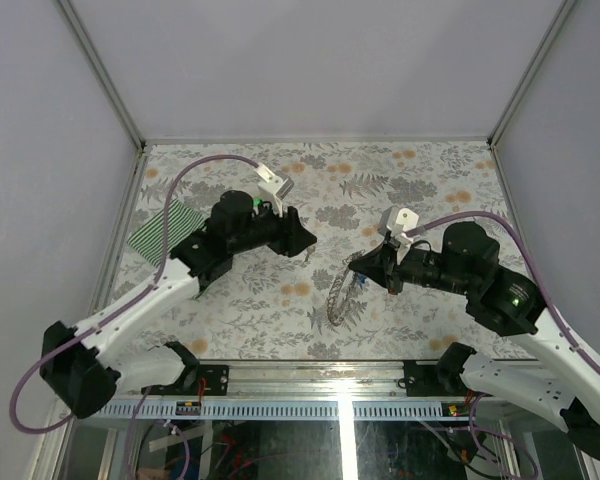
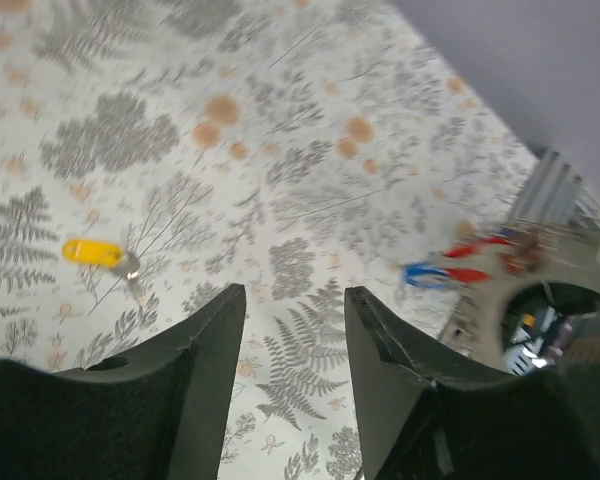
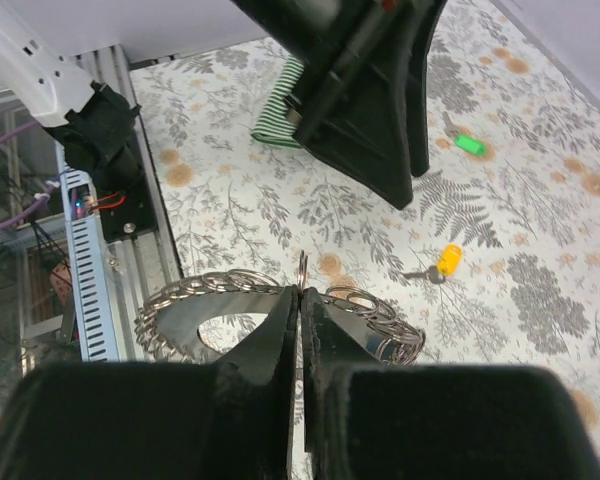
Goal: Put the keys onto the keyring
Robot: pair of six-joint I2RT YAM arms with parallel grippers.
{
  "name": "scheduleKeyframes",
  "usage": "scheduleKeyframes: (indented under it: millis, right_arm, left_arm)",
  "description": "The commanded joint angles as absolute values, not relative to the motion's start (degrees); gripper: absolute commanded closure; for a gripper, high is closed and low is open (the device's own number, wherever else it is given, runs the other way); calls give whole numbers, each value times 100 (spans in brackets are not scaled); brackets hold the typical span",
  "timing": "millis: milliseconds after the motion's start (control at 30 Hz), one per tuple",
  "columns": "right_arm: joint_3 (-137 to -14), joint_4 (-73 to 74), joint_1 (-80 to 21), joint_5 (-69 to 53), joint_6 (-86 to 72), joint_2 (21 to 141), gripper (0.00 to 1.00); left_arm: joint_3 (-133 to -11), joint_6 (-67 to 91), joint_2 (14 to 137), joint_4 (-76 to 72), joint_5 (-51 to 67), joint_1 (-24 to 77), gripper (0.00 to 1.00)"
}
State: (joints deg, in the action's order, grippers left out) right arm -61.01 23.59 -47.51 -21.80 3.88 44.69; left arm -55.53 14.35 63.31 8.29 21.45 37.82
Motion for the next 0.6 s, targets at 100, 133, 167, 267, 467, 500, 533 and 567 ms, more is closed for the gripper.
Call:
scheduleKeyframes:
  millis: [100, 133, 167, 267, 467, 500, 533, 567]
  right_arm:
    - [-6019, 2133, -4754, -1664, 107, 4214, 100]
    - [-6001, 2152, -4748, -1669, 86, 4208, 100]
    - [-5995, 2153, -4754, -1687, 62, 4190, 100]
    - [-5975, 2162, -4754, -1707, 23, 4154, 100]
    - [-5918, 2153, -4750, -1736, -18, 4089, 100]
    - [-5901, 2154, -4749, -1737, -24, 4080, 100]
    - [-5887, 2153, -4753, -1733, -25, 4066, 100]
    - [-5884, 2153, -4747, -1732, -26, 4054, 100]
  left_arm:
    - [-5332, 1811, 7931, 60, 1118, 3630, 54]
    - [-5390, 1762, 8165, 49, 1095, 3618, 54]
    - [-5471, 1669, 8395, 51, 1101, 3594, 54]
    - [-5713, 1522, 9005, 37, 1252, 3448, 53]
    - [-6165, 1351, 9983, 53, 1959, 2884, 52]
    - [-6242, 1315, 10124, 77, 2057, 2825, 52]
    - [-6318, 1277, 10245, 91, 2108, 2777, 52]
    - [-6391, 1234, 10357, 119, 2153, 2750, 52]
